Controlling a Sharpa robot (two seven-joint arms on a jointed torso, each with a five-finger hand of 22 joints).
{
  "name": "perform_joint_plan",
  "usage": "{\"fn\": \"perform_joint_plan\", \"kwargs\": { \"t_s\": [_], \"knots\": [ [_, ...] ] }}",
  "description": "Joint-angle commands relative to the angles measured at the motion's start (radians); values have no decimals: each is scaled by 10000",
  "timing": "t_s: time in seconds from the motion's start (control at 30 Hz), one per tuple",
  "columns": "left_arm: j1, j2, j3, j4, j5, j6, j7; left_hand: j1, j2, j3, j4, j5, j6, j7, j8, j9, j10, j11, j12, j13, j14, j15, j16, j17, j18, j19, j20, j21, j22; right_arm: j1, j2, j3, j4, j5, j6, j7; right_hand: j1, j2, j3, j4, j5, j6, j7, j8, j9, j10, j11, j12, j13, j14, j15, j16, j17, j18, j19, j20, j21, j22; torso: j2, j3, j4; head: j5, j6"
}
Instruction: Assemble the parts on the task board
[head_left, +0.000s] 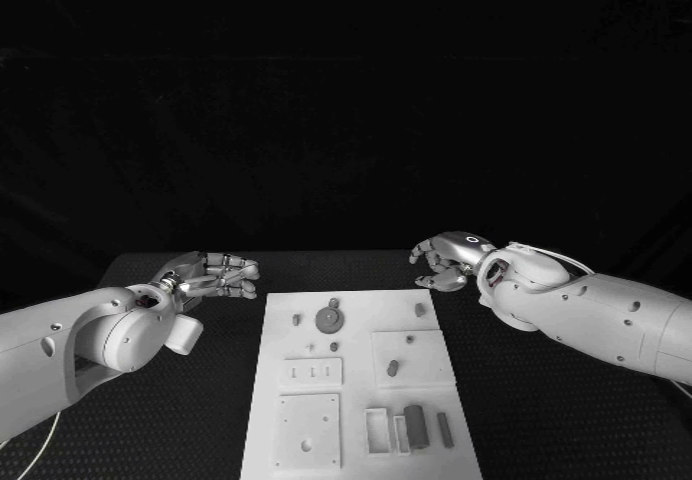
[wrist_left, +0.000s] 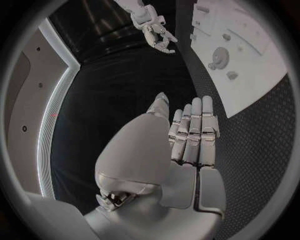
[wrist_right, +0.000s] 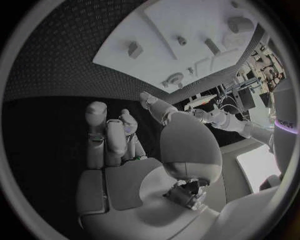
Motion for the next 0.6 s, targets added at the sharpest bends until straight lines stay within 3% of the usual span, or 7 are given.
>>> {"fn": "perform_joint_plan", "kwargs": {
  "t_s": [0.03, 0.23, 0.33, 0.47, 0.6],
  "knots": [
    [-31, 44, 3, -65, -164, 199, 295, -68, 38, 76, 9, -42, 125, 268, 91, 22, 245, -86, 94, 71, 84, -15, -59, 35, 125, 78, -20, -53, 21, -2, -168, -2, -210, 1122, 1027, 1445, 84, -24, -40, -36, 8, 194, 168, 21, 14, -69, 12, -65, -16, -35, -3, -39, -20, 1123, -52, 44, -44, 148, -32, 93, -85, 18, 43],
    [-44, 69, 2, -136, -188, 245, 293, -51, 55, 82, 7, -42, 253, 226, 141, 32, 426, -157, 130, 131, 138, -35, -71, 81, 129, 119, -39, -48, 44, -26, -129, -127, -861, 1334, 1330, 1620, 80, -221, -103, 25, 18, 102, 93, -8, 4, -100, -54, -102, -52, -52, -62, -108, -108, 1123, -75, 100, -66, 158, -56, 145, -128, -25, 52],
    [-49, 78, 2, -144, -189, 280, 262, -52, 55, 80, 8, -42, 262, 227, 143, 32, 439, -162, 131, 136, 142, -37, -73, 86, 128, 122, -41, -47, 46, -170, 28, -161, -1265, 1341, 1298, 1647, 137, -285, -102, 34, 20, 36, 35, -25, 0, -104, -111, -110, -66, -48, -116, -133, -124, 1123, -82, 117, -75, 162, -55, 165, -133, -7, 58],
    [-50, 113, 3, -171, -190, 295, 221, -75, 53, 71, 16, -43, 263, 244, 138, 27, 447, -163, 122, 141, 147, -37, -79, 93, 124, 126, -40, -49, 49, -359, 323, -162, -1839, 1388, 1273, 1718, 244, -252, -91, -7, 19, 20, -2, -14, 8, -104, -149, -112, -74, -34, -155, -147, -115, 1123, -83, 120, -77, 169, -44, 146, -127, -37, 63],
    [-51, 163, 4, -216, -191, 337, 225, -91, 53, 64, 17, -43, 259, 254, 131, 22, 445, -162, 111, 143, 147, -37, -85, 98, 122, 126, -41, -52, 51, -537, 443, -167, -2015, 1438, 1360, 1797, 265, -262, -109, -26, 14, -13, -18, -23, 6, -104, -163, -112, -78, -29, -168, -152, -111, 1123, -84, 124, -76, 172, -60, 119, -97, -37, 9]
  ]
}}
